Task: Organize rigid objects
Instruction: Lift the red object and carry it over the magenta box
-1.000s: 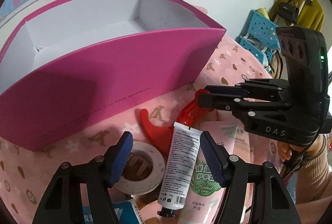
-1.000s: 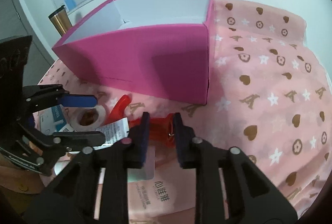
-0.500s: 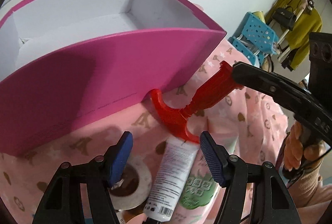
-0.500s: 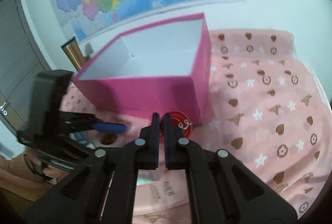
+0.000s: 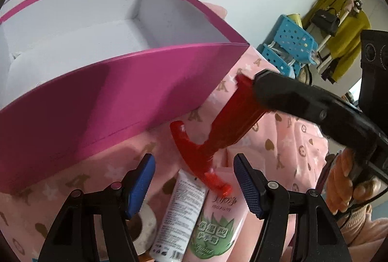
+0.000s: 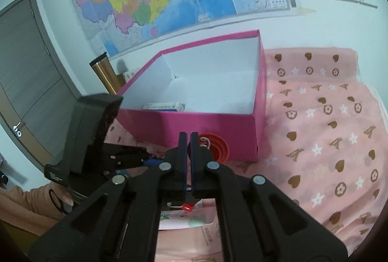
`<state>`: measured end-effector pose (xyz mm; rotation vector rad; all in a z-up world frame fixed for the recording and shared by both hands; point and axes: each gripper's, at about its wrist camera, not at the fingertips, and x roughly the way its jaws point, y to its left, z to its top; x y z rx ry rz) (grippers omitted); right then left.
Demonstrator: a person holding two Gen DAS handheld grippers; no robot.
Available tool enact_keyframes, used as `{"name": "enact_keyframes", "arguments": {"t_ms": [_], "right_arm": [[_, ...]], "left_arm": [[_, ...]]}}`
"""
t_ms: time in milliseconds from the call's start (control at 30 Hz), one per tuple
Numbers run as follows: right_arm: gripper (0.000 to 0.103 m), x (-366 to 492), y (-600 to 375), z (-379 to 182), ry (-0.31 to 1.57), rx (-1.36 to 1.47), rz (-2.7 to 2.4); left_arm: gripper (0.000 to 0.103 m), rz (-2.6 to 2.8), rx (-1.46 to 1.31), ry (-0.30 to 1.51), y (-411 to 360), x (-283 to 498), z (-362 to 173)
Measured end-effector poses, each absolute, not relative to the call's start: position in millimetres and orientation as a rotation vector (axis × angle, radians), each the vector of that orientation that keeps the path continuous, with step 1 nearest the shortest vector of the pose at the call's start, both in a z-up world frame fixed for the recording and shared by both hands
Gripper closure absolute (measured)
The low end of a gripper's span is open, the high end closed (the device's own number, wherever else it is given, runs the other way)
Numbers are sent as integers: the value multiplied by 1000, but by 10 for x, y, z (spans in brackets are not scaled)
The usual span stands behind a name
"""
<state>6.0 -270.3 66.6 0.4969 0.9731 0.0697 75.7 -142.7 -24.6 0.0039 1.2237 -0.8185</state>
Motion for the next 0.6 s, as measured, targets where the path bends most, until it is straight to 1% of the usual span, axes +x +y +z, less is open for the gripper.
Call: {"name": "enact_keyframes", "arguments": {"t_ms": [33, 67, 100, 133, 167, 333, 433, 500, 533, 600], "right_arm": [[101, 58, -2702, 663, 970, 502, 70], [102, 63, -2701, 674, 965, 508, 72], [102, 68, -2701, 686, 963, 508, 76], [102, 77, -2695, 714, 955, 504, 80], [102, 88, -2683, 741, 951, 497, 85], [101, 127, -2689, 715, 954, 487, 59], [95, 25, -2880, 659, 951, 539, 2], [70, -70, -2975, 578, 1004, 511, -76], [67, -156, -3043, 501, 1035, 530, -109], [66, -302, -3129, 381, 1080, 573, -137]], "left_arm": [[41, -812, 12, 1220, -1450, 755, -243], [51, -806, 20, 1212, -1481, 747, -234], [55, -809, 21, 1208, -1483, 745, -227], [61, -814, 14, 1198, -1482, 739, -208], [64, -824, 5, 1180, -1478, 731, -177], [66, -822, 7, 1151, -1538, 740, -109], [66, -817, 24, 1169, -1537, 743, -133], [60, -810, 33, 1203, -1543, 761, -190], [58, -803, 30, 1232, -1546, 786, -240], [56, -805, 30, 1247, -1551, 794, -283]]}}
